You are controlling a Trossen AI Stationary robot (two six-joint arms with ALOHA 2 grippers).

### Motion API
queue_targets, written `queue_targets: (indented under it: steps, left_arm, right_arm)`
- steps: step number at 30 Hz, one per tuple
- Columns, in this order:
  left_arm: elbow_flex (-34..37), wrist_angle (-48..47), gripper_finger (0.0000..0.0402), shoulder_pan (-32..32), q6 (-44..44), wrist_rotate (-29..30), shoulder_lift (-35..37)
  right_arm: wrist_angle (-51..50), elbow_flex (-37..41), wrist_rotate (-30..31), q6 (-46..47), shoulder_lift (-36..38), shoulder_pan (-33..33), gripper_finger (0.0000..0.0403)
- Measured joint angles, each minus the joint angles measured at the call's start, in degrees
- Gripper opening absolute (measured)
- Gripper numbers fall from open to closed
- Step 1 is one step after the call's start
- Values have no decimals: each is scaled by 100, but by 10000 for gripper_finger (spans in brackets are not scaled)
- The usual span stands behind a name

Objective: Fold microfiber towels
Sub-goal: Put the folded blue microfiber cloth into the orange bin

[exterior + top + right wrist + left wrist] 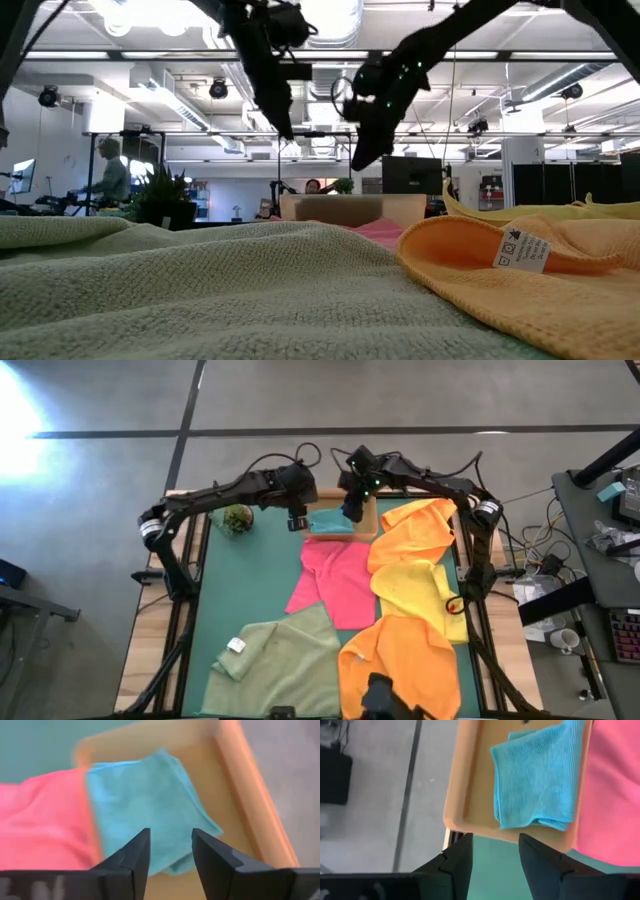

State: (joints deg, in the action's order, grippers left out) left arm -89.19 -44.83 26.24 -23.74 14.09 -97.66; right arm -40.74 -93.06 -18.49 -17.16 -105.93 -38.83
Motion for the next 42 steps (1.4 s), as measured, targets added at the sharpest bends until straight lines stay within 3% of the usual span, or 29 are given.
queue_targets:
  steps: [12,25,38,42]
  left_arm:
    - [855,-142,143,-11,1440,-9,1464]
    - [1450,131,143,-10,1751,-11,1915]
    - [1465,136,143,-10,1747,-12,1893]
    - [1465,137,143,-10,1744,-13,1890]
  right_arm:
    - [32,-10,-272,489,-755,-94,14]
    - [-11,-394,-144,565,-1377,-81,8]
    - [-853,-1357,895,605,-2044,-63,8]
    - [-713,-1481,1676,854,-2054,-80,8]
